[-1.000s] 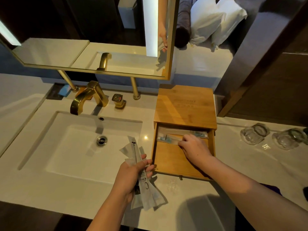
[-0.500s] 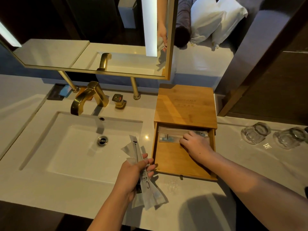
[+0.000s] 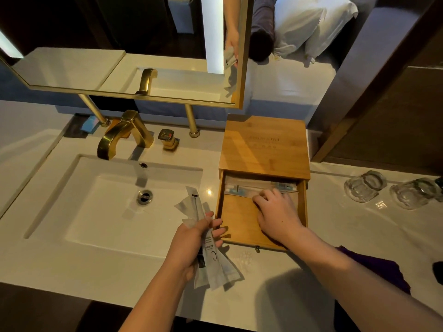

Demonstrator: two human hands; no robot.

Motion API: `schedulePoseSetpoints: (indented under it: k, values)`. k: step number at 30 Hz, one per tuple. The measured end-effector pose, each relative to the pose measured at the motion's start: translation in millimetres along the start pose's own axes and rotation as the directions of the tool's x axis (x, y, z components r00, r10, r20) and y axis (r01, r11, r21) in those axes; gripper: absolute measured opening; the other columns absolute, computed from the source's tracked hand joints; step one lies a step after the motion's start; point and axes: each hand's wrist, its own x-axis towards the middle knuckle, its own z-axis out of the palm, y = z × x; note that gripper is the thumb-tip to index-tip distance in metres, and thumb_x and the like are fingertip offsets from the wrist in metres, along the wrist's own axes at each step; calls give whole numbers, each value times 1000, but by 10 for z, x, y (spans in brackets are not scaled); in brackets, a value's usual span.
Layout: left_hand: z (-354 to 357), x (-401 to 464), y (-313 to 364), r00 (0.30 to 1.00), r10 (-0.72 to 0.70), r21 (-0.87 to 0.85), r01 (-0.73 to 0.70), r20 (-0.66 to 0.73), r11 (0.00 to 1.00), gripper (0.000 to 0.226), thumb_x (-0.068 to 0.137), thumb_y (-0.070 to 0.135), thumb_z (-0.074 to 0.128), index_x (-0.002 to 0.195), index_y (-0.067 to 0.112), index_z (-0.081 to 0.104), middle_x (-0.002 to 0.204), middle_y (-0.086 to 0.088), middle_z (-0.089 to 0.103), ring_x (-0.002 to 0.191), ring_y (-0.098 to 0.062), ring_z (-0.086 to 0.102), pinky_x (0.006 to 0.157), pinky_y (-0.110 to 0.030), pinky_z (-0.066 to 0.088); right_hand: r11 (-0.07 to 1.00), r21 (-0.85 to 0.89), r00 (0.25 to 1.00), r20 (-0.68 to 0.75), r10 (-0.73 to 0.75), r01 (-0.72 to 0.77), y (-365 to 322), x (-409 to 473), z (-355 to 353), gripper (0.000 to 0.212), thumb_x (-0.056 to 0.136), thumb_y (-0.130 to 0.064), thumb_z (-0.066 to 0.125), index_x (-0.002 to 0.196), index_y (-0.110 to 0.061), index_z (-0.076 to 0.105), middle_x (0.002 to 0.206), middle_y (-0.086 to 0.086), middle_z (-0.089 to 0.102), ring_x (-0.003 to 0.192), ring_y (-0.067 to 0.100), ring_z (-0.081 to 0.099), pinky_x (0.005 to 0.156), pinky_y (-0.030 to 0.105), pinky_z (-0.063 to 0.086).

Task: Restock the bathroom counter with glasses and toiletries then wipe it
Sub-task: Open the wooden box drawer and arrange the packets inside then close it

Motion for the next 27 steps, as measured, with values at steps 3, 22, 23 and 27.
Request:
schedulePoseSetpoints:
  k: [3,22,23,27]
  values:
    - [131,-38,-10,998,-37,-47,40,54,998,28,97,22,65,123,12,70,114,-14,78,100,-27,77,82,-47,62,832,505,971,67,228,-230,-378,-294,-171,18,94,-37,60,111,-40,63,107,-21,59,96,-3,57,80,23,54]
    - [336,-122,-58,975,-103,37,97,197,995,24,102,7,53,114,3,73,111,-24,77,99,-36,76,82,-43,65,363,748,831,482,279,-556,-299,-415,-568,10,93,-30,67,100,-30,75,93,-5,76,87,10,73,82,39,61]
    - [321,-116,-57,978,-114,20,113,174,993,24,102,6,53,120,1,68,113,-25,76,103,-39,75,84,-45,64,417,727,838,472,273,-545,-225,-356,-563,13,95,-30,65,103,-29,75,94,-5,75,89,9,71,81,36,60]
    - [235,-141,-35,987,-124,-32,128,103,991,25,101,4,54,124,-2,63,113,-26,76,104,-42,74,82,-45,65,647,559,845,452,286,-518,29,-54,-421,24,99,-30,58,119,-29,70,101,-15,64,96,5,58,79,26,48]
